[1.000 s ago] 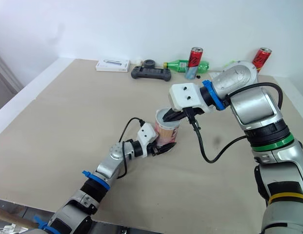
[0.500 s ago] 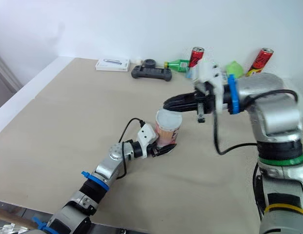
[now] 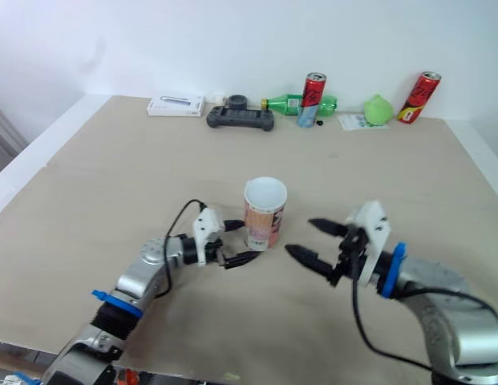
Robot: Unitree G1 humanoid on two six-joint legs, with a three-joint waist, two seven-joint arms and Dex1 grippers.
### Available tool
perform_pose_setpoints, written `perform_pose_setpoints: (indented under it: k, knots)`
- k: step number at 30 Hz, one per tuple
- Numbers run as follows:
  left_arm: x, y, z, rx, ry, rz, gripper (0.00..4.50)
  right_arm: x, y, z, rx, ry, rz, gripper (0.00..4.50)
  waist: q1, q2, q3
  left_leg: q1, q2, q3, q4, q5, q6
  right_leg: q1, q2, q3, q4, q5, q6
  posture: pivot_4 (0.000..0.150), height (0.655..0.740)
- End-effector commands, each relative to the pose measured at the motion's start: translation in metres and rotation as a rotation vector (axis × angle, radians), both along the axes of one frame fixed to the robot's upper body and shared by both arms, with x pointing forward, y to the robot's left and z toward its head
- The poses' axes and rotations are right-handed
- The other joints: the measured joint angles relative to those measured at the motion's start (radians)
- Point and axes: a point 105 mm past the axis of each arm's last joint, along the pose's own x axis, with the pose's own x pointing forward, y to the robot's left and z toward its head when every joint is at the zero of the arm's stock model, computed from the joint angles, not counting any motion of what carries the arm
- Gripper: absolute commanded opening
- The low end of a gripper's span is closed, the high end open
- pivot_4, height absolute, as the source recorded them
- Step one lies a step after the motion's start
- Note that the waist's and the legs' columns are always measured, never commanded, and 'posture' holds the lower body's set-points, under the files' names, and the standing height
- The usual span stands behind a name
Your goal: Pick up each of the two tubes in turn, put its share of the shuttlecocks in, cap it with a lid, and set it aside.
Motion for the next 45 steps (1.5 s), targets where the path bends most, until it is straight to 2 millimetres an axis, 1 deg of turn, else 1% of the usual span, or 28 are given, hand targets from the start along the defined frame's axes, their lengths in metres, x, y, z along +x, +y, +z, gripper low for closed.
perform_pose_setpoints:
  k: [1, 3, 5, 6, 8, 10, 14, 20, 25, 27, 28, 31, 32, 33, 35, 37, 38, 40, 41, 43, 45]
  knots:
    - [-0.011, 0.016, 0.030, -0.044, -0.030, -0.047, 4.50, 0.005, 0.009, -0.009, -0.012, -0.061, -0.022, 4.46, 0.001, 0.000, 0.002, 0.000, 0.002, 0.000, 0.000, 0.000, 0.000, 0.000, 0.001, 0.000, 0.000, 0.000, -0.001, 0.150, 0.7400]
    - [-0.018, 0.028, 0.040, -0.046, -0.019, -0.062, 4.50, 0.009, 0.016, -0.017, -0.003, -0.069, -0.025, 4.46, 0.002, 0.003, 0.004, 0.000, 0.003, -0.001, 0.000, 0.001, -0.002, -0.001, 0.002, 0.000, 0.001, -0.001, -0.002, 0.150, 0.7400]
    - [-0.024, 0.040, 0.054, -0.057, -0.013, -0.061, 4.50, 0.016, 0.023, -0.024, 0.009, -0.074, -0.029, 4.46, 0.003, 0.001, 0.005, 0.000, 0.003, 0.000, 0.000, 0.001, -0.002, -0.001, 0.002, 0.000, 0.001, 0.000, -0.002, 0.150, 0.7400]
    - [-0.026, 0.047, 0.066, -0.067, -0.023, -0.061, 4.50, 0.023, 0.027, -0.027, 0.025, -0.079, -0.033, 4.46, 0.003, 0.000, 0.005, 0.000, 0.003, 0.000, 0.000, 0.002, -0.003, -0.001, 0.002, 0.000, 0.001, 0.000, -0.002, 0.150, 0.7400]
    - [-0.031, 0.054, 0.082, -0.075, -0.042, -0.065, 4.50, 0.032, 0.034, -0.028, 0.039, -0.095, -0.031, 4.46, 0.002, -0.002, 0.007, 0.000, 0.003, 0.000, 0.000, 0.002, -0.004, -0.002, 0.002, 0.001, 0.001, 0.000, -0.002, 0.150, 0.7400]
    - [-0.033, 0.058, 0.090, -0.076, -0.059, -0.061, 4.50, 0.039, 0.041, -0.026, 0.054, -0.113, -0.022, 4.46, 0.002, -0.003, 0.008, -0.002, 0.004, 0.001, 0.000, 0.002, -0.004, -0.004, 0.003, 0.001, 0.001, 0.000, -0.002, 0.150, 0.7400]
    - [-0.031, 0.061, 0.095, -0.060, -0.081, -0.033, 4.50, 0.049, 0.056, -0.028, 0.075, -0.127, 0.009, 4.46, 0.003, -0.003, 0.008, -0.002, 0.004, 0.001, -0.001, 0.002, -0.004, -0.004, 0.004, 0.003, 0.001, 0.000, -0.003, 0.150, 0.7400]
    - [-0.029, 0.060, 0.090, -0.038, -0.083, -0.001, 4.50, 0.063, 0.076, -0.029, 0.121, -0.137, 0.035, 4.46, 0.002, -0.004, 0.009, -0.002, 0.006, 0.001, -0.001, 0.002, -0.004, -0.004, 0.008, 0.004, 0.001, 0.000, -0.004, 0.150, 0.7400]
    - [-0.029, 0.059, 0.087, -0.030, -0.080, 0.014, 4.50, 0.078, 0.098, -0.032, 0.142, -0.144, 0.061, 4.46, -0.001, -0.004, 0.009, 0.000, 0.012, 0.002, -0.001, 0.004, -0.008, -0.004, 0.015, 0.005, 0.001, 0.004, -0.010, 0.150, 0.7400]
    - [-0.028, 0.060, 0.085, -0.026, -0.081, 0.025, 4.50, 0.082, 0.103, -0.032, 0.147, -0.152, 0.066, 4.46, -0.001, -0.004, 0.009, 0.000, 0.014, 0.002, -0.001, 0.005, -0.010, -0.004, 0.018, 0.005, 0.001, 0.006, -0.013, 0.150, 0.7400]
    - [-0.027, 0.060, 0.084, -0.021, -0.081, 0.030, 4.50, 0.083, 0.103, -0.031, 0.150, -0.157, 0.064, 3.93, -0.001, -0.004, 0.009, 0.000, 0.015, 0.001, -0.001, 0.006, -0.011, -0.005, 0.019, 0.005, 0.001, 0.006, -0.014, 0.150, 0.7400]
    - [-0.025, 0.062, 0.080, -0.002, -0.087, 0.047, 4.50, 0.084, 0.103, -0.030, 0.156, -0.170, 0.062, 3.03, 0.000, -0.004, 0.009, 0.000, 0.016, 0.001, -0.001, 0.007, -0.012, -0.005, 0.021, 0.005, 0.002, 0.006, -0.015, 0.150, 0.7400]
    - [-0.024, 0.062, 0.080, -0.003, -0.089, 0.051, 4.50, 0.083, 0.102, -0.029, 0.158, -0.173, 0.060, 2.85, 0.000, -0.004, 0.009, 0.000, 0.016, 0.001, -0.001, 0.007, -0.012, -0.005, 0.022, 0.005, 0.003, 0.006, -0.015, 0.150, 0.7400]
    - [-0.025, 0.062, 0.080, -0.004, -0.091, 0.053, 4.50, 0.083, 0.102, -0.028, 0.160, -0.176, 0.059, 2.85, 0.000, -0.004, 0.009, 0.000, 0.016, 0.001, -0.001, 0.007, -0.012, -0.006, 0.022, 0.005, 0.003, 0.006, -0.016, 0.150, 0.7400]
    - [-0.022, 0.061, 0.082, -0.014, -0.103, 0.062, 4.50, 0.080, 0.094, -0.024, 0.167, -0.187, 0.038, 2.85, 0.000, -0.004, 0.009, 0.000, 0.016, 0.001, -0.001, 0.007, -0.012, -0.006, 0.022, 0.006, 0.003, 0.006, -0.016, 0.150, 0.7400]
    - [-0.015, 0.057, 0.086, -0.034, -0.119, 0.079, 4.50, 0.078, 0.079, -0.017, 0.183, -0.212, -0.016, 2.85, 0.003, -0.004, 0.009, 0.000, 0.017, 0.001, -0.002, 0.007, -0.012, -0.006, 0.021, 0.006, 0.003, 0.005, -0.016, 0.150, 0.7400]
    - [-0.012, 0.055, 0.089, -0.048, -0.123, 0.084, 4.50, 0.077, 0.069, -0.012, 0.190, -0.229, -0.063, 2.85, 0.006, -0.004, 0.009, 0.000, 0.016, 0.001, -0.002, 0.007, -0.012, -0.006, 0.021, 0.006, 0.003, 0.005, -0.016, 0.150, 0.7400]
    - [-0.003, 0.046, 0.096, -0.082, -0.129, 0.094, 4.50, 0.078, 0.037, -0.004, 0.205, -0.265, -0.214, 2.85, 0.011, -0.005, 0.009, -0.001, 0.015, 0.000, -0.002, 0.007, -0.012, -0.005, 0.020, 0.005, 0.003, 0.005, -0.016, 0.150, 0.7400]
    - [0.000, 0.040, 0.099, -0.097, -0.136, 0.095, 4.50, 0.078, 0.017, 0.001, 0.213, -0.288, -0.310, 2.85, 0.012, -0.005, 0.009, -0.001, 0.014, 0.000, -0.002, 0.007, -0.013, -0.005, 0.019, 0.005, 0.003, 0.005, -0.015, 0.150, 0.7400]
    - [0.007, 0.024, 0.106, -0.125, -0.149, 0.075, 4.50, 0.075, -0.035, 0.011, 0.218, -0.338, -0.553, 2.85, 0.015, -0.005, 0.009, -0.002, 0.013, 0.001, -0.001, 0.007, -0.013, -0.006, 0.018, 0.006, 0.003, 0.006, -0.013, 0.150, 0.7400]
    - [0.012, 0.008, 0.111, -0.146, -0.157, 0.048, 4.50, 0.068, -0.079, 0.019, 0.208, -0.380, -0.765, 2.85, 0.014, -0.005, 0.009, -0.002, 0.012, 0.002, 0.000, 0.007, -0.013, -0.005, 0.017, 0.007, 0.002, 0.008, -0.011, 0.150, 0.7400]
